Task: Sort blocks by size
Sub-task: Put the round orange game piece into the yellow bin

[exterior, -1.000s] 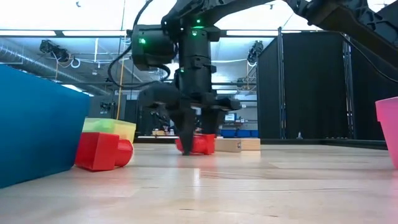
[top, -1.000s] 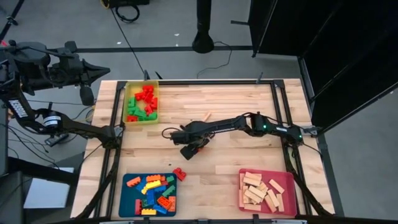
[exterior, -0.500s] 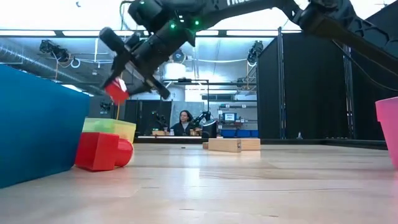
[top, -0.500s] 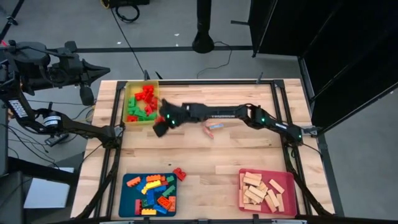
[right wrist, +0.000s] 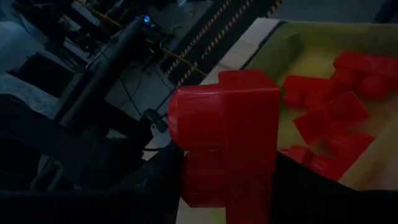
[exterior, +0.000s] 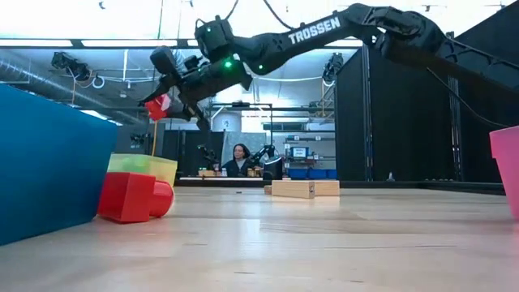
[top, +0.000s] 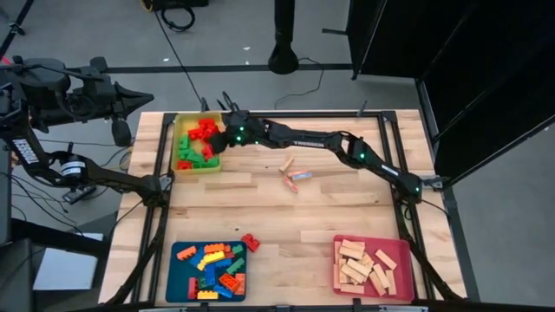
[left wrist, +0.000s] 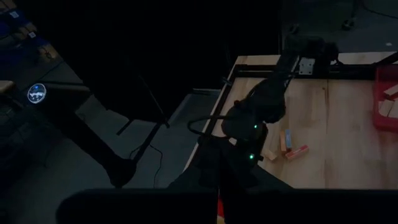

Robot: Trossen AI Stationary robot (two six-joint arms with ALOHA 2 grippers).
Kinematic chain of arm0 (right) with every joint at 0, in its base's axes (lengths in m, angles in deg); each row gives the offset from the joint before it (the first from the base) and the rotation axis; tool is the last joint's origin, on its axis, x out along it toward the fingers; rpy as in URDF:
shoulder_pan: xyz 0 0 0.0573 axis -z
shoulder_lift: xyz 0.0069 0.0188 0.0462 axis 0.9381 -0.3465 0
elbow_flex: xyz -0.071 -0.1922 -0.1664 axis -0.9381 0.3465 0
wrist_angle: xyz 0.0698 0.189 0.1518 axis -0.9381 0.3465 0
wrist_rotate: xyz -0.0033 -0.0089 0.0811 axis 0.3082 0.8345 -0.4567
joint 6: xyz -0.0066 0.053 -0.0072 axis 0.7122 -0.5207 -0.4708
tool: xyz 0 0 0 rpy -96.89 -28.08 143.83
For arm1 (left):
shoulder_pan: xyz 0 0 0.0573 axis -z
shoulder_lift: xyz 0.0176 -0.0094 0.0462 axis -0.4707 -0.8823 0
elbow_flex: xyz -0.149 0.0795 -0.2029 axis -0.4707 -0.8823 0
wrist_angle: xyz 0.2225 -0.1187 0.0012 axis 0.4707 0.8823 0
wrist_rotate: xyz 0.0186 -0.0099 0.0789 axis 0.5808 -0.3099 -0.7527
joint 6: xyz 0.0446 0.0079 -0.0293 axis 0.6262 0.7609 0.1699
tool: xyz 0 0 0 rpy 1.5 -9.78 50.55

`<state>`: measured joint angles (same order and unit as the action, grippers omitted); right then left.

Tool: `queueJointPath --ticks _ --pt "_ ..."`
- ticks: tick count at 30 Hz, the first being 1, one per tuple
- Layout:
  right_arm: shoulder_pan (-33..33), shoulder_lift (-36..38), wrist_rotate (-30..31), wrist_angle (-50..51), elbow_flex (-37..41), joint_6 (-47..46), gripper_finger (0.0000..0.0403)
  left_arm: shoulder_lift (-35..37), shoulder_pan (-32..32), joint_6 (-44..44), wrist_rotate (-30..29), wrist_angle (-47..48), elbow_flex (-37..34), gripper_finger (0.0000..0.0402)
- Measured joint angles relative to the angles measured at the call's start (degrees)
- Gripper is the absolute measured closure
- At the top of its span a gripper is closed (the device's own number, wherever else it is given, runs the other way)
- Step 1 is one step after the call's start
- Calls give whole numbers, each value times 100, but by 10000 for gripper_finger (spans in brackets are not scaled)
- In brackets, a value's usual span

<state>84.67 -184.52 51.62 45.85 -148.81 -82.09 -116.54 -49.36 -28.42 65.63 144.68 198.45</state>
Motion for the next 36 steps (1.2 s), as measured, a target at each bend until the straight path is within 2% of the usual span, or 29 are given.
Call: queueJointPath --ticks 13,18,20,23,27,29,31,36 --pt "-149 -179 698 -723 -4 1101 223 -2 1 -3 -62 0 0 399" --pt "-141 -180 682 -750 -4 1167 124 -2 0 -4 -63 0 0 399" --pt "-136 -180 683 -768 -4 1168 95 -2 0 -7 -63 0 0 399" --pt "-142 -180 683 -797 -4 1168 81 -2 0 -7 -65 0 0 399" --pt "-159 -165 495 -700 -4 1168 94 -2 0 -9 -65 0 0 400" --pt "-184 -39 274 -104 -4 1182 107 -2 2 -9 -65 0 0 399" --pt "-220 196 125 965 -4 1377 122 0 0 -9 -65 0 0 400" --pt "-279 637 467 4659 -23 1951 155 0 1 -9 -65 0 0 399"
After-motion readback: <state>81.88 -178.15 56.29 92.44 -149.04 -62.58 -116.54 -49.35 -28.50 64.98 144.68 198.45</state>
